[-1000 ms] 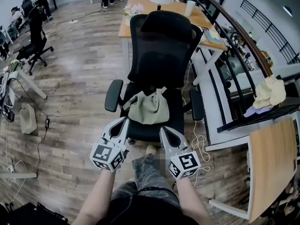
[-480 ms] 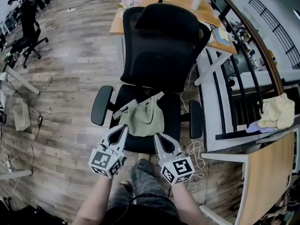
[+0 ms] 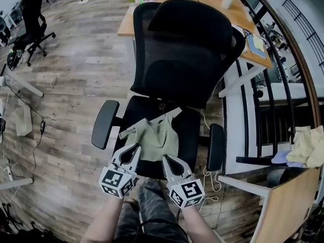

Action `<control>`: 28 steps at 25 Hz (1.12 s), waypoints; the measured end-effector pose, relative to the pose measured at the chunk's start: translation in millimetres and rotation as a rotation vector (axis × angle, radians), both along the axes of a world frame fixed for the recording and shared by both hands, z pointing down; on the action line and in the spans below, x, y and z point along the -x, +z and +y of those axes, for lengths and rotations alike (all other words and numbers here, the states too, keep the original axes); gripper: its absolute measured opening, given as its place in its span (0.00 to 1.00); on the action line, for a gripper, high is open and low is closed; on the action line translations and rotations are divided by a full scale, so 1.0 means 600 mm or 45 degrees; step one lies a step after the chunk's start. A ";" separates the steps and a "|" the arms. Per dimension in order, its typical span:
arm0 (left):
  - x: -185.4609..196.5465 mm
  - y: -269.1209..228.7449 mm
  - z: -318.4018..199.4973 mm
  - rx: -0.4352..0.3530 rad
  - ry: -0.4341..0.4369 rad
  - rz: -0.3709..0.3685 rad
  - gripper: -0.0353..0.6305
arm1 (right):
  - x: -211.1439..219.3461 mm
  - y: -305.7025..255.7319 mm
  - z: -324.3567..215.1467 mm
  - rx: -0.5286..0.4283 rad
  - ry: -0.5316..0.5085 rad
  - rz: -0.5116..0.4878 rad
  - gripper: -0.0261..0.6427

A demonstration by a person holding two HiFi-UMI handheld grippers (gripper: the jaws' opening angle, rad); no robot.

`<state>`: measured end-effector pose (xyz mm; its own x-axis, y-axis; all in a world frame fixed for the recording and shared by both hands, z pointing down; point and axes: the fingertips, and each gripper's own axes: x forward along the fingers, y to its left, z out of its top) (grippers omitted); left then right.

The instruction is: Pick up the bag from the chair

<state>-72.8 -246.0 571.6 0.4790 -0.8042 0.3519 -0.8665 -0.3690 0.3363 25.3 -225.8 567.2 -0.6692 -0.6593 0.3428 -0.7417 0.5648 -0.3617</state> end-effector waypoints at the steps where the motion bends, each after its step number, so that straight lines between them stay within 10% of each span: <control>1: 0.002 0.013 -0.005 0.025 -0.014 0.000 0.05 | 0.001 0.010 -0.006 0.012 -0.006 -0.001 0.05; 14: 0.028 0.186 -0.034 0.375 -0.132 -0.081 0.32 | -0.017 0.120 -0.066 0.088 -0.081 0.041 0.05; 28: 0.031 0.262 -0.076 0.578 -0.084 0.140 0.36 | -0.023 0.156 -0.071 0.143 -0.023 0.056 0.05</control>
